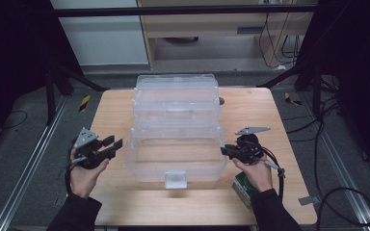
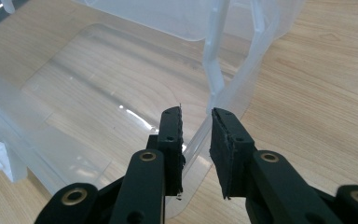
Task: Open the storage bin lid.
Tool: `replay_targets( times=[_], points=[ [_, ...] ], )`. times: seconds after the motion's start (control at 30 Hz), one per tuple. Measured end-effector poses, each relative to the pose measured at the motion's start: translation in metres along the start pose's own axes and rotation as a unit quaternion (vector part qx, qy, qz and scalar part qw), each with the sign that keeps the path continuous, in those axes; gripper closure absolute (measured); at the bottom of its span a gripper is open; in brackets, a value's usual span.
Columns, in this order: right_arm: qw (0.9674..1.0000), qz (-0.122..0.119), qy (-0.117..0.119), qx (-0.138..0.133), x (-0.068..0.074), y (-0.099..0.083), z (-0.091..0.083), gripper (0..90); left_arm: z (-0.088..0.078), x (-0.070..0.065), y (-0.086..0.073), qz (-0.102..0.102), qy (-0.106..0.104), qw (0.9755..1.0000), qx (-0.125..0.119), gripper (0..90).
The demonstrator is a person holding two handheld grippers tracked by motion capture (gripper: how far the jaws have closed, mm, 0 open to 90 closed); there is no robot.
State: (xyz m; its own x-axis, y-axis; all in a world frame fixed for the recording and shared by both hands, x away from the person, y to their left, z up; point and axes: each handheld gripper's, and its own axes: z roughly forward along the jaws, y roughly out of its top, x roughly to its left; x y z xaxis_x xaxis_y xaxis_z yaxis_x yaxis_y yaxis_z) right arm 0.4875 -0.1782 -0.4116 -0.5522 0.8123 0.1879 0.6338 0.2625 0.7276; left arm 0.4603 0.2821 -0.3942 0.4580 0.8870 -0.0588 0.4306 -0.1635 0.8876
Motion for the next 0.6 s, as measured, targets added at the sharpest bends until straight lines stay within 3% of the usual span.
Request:
replay_targets(
  times=[0.07,0.27,0.6],
  points=[
    [1.0,-0.002,-0.001,0.0,0.001,0.0,0.0,74.0,0.007,-0.006,-0.013,0.004,-0.016,0.9995,0.026,59.0],
    [1.0,-0.007,-0.005,0.0,0.002,0.0,0.0,73.9,0.021,-0.008,-0.025,-0.007,-0.025,0.9982,0.054,60.9],
    [1.0,-0.004,-0.005,0.0,0.001,0.0,0.0,74.1,0.026,-0.01,-0.027,-0.016,-0.037,0.9977,0.054,68.1]
  ],
)
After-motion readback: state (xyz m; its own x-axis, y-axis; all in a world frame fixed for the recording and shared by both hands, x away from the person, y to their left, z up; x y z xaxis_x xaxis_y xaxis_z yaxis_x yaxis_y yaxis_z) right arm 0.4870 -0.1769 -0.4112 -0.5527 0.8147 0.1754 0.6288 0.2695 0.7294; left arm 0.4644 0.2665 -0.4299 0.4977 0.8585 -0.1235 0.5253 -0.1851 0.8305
